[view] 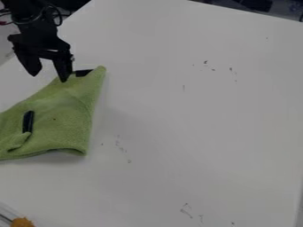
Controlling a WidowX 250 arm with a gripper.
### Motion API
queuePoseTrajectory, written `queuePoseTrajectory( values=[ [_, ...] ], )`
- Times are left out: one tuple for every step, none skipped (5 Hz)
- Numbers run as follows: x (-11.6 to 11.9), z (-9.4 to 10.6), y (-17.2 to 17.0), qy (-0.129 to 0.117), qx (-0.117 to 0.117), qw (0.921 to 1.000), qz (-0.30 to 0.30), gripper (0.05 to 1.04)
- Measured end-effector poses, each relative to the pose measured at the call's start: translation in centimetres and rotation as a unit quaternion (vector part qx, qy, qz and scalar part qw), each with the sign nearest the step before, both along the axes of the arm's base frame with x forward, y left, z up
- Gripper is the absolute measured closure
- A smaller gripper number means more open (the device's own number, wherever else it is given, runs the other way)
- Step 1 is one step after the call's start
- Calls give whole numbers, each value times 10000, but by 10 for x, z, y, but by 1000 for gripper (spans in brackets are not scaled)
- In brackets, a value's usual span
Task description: Unfold the cloth from left to the right
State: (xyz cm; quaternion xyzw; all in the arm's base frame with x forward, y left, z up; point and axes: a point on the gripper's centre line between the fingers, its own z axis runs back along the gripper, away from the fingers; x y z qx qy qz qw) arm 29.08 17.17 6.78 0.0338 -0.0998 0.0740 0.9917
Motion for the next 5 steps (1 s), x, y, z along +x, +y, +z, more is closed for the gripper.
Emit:
queuePoseTrajectory(
  values=[
    [-4,-10,-2,135,-105,9998,46,83],
    [-17,-18,-5,226,-169,9993,249,83],
    [-42,-16,6,157,-107,9979,612,83],
    [-59,-24,10,187,-144,9963,830,83],
    [-64,-27,15,117,-145,9955,930,83]
  ],
)
